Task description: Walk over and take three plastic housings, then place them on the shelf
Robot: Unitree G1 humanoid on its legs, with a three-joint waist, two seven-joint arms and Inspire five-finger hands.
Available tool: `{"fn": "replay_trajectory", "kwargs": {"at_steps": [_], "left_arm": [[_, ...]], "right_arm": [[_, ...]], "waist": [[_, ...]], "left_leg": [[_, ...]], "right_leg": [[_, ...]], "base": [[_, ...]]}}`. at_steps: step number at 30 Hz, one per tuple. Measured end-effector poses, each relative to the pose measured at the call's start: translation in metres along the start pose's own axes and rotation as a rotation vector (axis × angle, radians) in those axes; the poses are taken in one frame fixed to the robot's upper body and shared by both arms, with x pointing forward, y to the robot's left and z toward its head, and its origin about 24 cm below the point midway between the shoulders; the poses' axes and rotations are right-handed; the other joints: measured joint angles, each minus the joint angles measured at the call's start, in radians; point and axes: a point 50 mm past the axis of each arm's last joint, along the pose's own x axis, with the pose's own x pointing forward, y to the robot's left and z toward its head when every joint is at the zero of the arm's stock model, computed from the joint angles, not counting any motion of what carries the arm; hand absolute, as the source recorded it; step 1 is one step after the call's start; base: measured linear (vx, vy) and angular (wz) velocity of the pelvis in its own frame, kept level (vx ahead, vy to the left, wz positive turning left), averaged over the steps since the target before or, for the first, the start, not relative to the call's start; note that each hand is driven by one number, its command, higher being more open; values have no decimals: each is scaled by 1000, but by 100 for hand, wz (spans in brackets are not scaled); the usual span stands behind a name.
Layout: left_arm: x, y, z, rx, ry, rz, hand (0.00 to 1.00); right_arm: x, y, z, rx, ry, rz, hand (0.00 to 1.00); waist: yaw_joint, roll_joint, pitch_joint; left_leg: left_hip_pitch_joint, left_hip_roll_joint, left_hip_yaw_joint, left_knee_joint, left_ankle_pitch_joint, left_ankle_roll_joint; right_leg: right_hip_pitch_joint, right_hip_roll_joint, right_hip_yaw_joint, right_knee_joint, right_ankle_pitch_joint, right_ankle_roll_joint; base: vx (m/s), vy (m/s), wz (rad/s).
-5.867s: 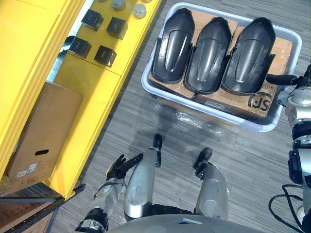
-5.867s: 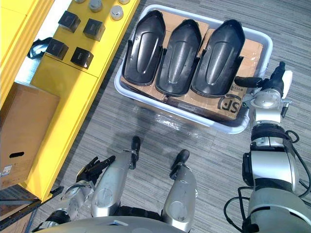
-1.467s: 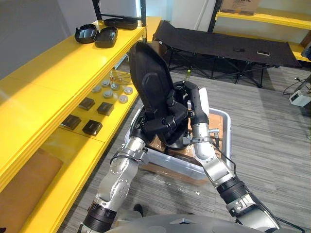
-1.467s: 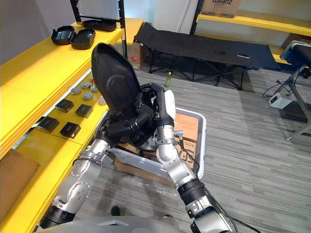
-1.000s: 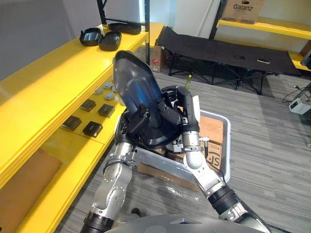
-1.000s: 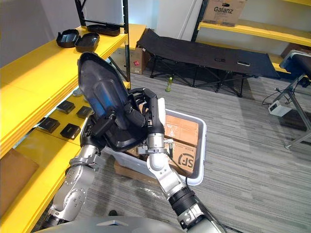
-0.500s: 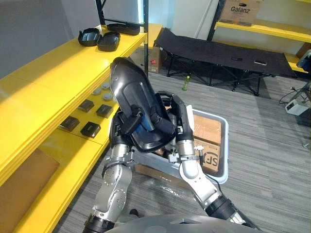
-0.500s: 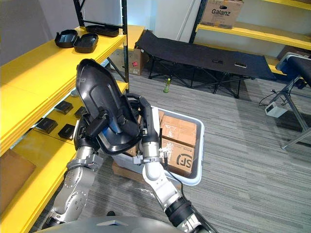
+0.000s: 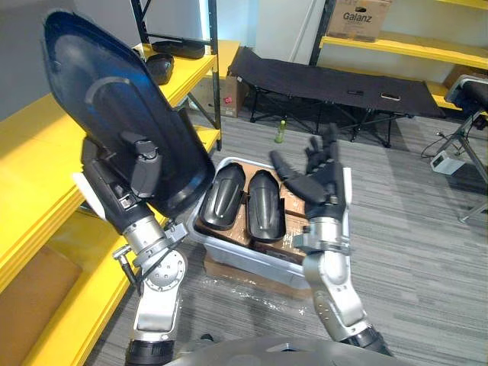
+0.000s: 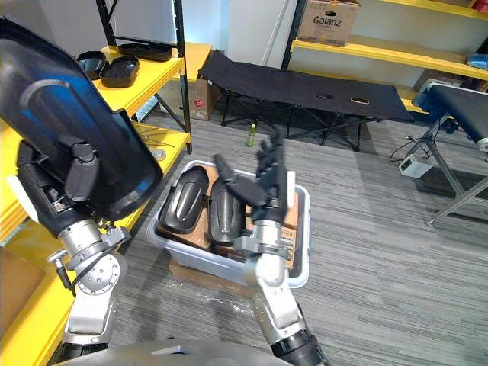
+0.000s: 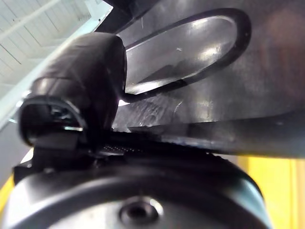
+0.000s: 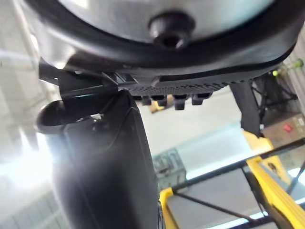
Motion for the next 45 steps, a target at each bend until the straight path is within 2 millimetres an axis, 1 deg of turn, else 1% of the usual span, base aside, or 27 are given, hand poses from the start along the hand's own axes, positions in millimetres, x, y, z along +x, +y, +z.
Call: {"fn": "replay_trajectory", "kwargs": {"at_steps": [2, 4, 5, 7, 8, 10, 12, 15, 18, 20, 22, 24, 26, 28, 31, 32, 33, 34, 36, 37, 38, 39, 40, 41, 42, 43, 45], "left_arm": [[3, 6, 0, 73, -51, 20, 0], [4, 13, -3, 83, -37, 31, 0], [3, 19, -6, 52, 7, 48, 0], [-1, 28, -12, -112, 119, 68, 0], [-4, 33, -15, -188, 170, 87, 0], [-7, 36, -18, -279, 224, 105, 0], [-9, 40, -20, -360, 256, 105, 0], [-8, 40, -17, -409, 234, 88, 0], [-3, 47, -10, -405, 177, 113, 0], [1, 52, -3, -400, 133, 141, 0], [5, 57, 6, -396, 80, 164, 0], [7, 58, 11, -382, 49, 159, 0], [7, 64, 15, -365, 25, 183, 0], [7, 76, 17, -324, 10, 222, 0], [0, 100, 17, -226, 15, 286, 0], [-2, 104, 16, -211, 21, 295, 0], [-4, 109, 15, -196, 31, 305, 0], [-6, 113, 15, -194, 43, 311, 0], [-6, 112, 14, -201, 47, 288, 0], [-5, 110, 15, -209, 40, 258, 0], [-3, 108, 16, -216, 34, 238, 0], [-1, 102, 16, -259, 29, 190, 0], [0, 92, 17, -310, 24, 124, 0], [1, 86, 17, -341, 20, 88, 0], [0, 78, 19, -380, 15, 30, 0], [0, 74, 20, -399, 12, -24, 0], [0, 70, 21, -425, 7, -94, 0]], "right_arm": [[3, -22, 10, 83, -20, -74, 100], [1, -39, 17, 82, -34, -116, 100], [-1, -51, 19, 46, -22, -159, 100], [-10, -72, 18, -17, 35, -260, 100], [-19, -81, 15, -37, 72, -307, 100], [-29, -88, 10, -76, 119, -340, 100], [-37, -92, 2, -164, 188, -344, 100], [-43, -97, -9, -168, 263, -315, 100], [-43, -94, -14, -162, 289, -255, 100], [-39, -86, -17, -148, 294, -201, 100], [-31, -74, -20, -153, 292, -133, 100], [-25, -64, -26, -162, 302, -78, 100], [-16, -53, -36, -193, 321, -6, 100], [-9, -40, -43, -187, 333, 57, 100], [0, -23, -47, -178, 330, 140, 100], [2, -21, -48, -177, 333, 148, 100], [4, -18, -52, -178, 342, 161, 100], [5, -14, -55, -178, 350, 177, 100], [4, -12, -57, -203, 357, 193, 100], [3, -10, -58, -220, 359, 206, 100], [2, -10, -59, -234, 359, 207, 100], [3, -12, -56, -253, 349, 201, 100], [3, -17, -51, -265, 335, 178, 100], [4, -21, -48, -272, 326, 165, 100], [4, -27, -46, -282, 322, 147, 100], [3, -29, -46, -285, 324, 145, 100], [1, -24, -48, -268, 333, 167, 100]], "waist": [[-2, 2, 1], [-14, 4, 2], [-27, 4, 2], [-39, 5, 4], [-47, 6, 7], [-51, 10, 10], [-54, 13, 16], [-53, 16, 27], [-51, 20, 39], [-50, 20, 42], [-47, 20, 45], [-25, 21, 46], [12, 17, 51], [40, 13, 58], [99, 12, 63], [107, 12, 63], [120, 7, 63], [126, 1, 67], [136, -3, 74], [131, -4, 76], [124, -1, 81], [93, -10, 80], [75, 5, 89], [70, 14, 95], [70, 26, 104], [73, 31, 108], [79, 32, 108]], "left_leg": [[0, 0, 14, 0, 1, 2], [0, 1, 18, 1, 1, 4], [0, 2, 19, 1, 1, 4], [1, 6, 34, 0, -2, 2], [4, 8, 38, -2, -4, 0], [11, 12, 45, -8, -5, -1], [18, 20, 61, -10, -12, -5], [19, 20, 64, -9, -20, -8], [16, 21, 62, -4, -20, -8], [8, 21, 56, 9, -26, -7], [-11, 19, 24, 26, -31, -7], [-18, 19, -15, 32, -30, -6], [-20, 18, -58, 40, -29, -7], [-23, 13, -91, 42, -29, -7], [-47, 0, -148, 43, -19, -8], [-49, -1, -158, 44, -18, -8], [-53, -4, -179, 48, -16, -8], [-60, -11, -206, 59, -16, -8], [-85, -17, -226, 82, -16, -8], [-112, -12, -202, 92, -34, -2], [-129, 1, -142, 101, -46, 7], [-166, 41, -18, 124, -44, 9], [-192, 74, 80, 138, -26, 8], [-197, 80, 106, 137, -5, 6], [-198, 69, 104, 119, 31, 10], [-192, 51, 102, 98, 48, 21], [-181, 31, 114, 88, 50, 26]], "right_leg": [[-10, 3, 17, 0, 1, 1], [-8, 6, 24, 0, 5, 7], [-9, 8, 29, 0, 6, 8], [-13, 12, 42, -3, 6, 8], [-13, 14, 44, -5, 6, 8], [-13, 17, 50, -10, 6, 8], [-13, 23, 69, -15, 6, 8], [-13, 28, 73, -17, 6, 8], [-13, 29, 72, -19, 6, 8], [-11, 28, 67, -20, 6, 8], [-4, 25, 32, -20, 6, 8], [16, 26, -9, -20, 5, 8], [43, 26, -49, -20, -5, 8], [62, 21, -82, -18, -22, 14], [72, 21, -139, -16, -31, 14], [78, 21, -150, -16, -32, 13], [88, 21, -168, -14, -37, 13], [100, 19, -193, -12, -42, 15], [112, 15, -236, 6, -51, 12], [113, 4, -275, 21, -62, 11], [115, 1, -306, 22, -67, 17], [123, 1, -374, 31, -67, 18], [125, -9, -423, 51, -68, 17], [126, -10, -431, 61, -72, 19], [126, -27, -425, 80, -74, 21], [124, -48, -420, 98, -74, 21], [113, -80, -407, 130, -74, 21]], "base": [[8, 17, -18], [31, 7, -15], [38, -3, -13], [33, -4, -15], [36, -5, -12], [27, -8, -14], [17, -14, -21], [9, -2, -6], [0, 0, 0], [5, -1, 7], [9, -10, 41], [10, -16, 55], [0, -21, 57], [-12, -30, 57], [-11, -22, 52], [21, -25, 53], [16, -26, 57], [12, -22, 59], [-16, -9, 71], [-31, 1, 90], [-47, -8, 134], [-32, 43, 163], [-33, 79, 165], [-5, 157, 127], [13, 185, 77], [15, 185, 50], [10, 185, -2]]}}
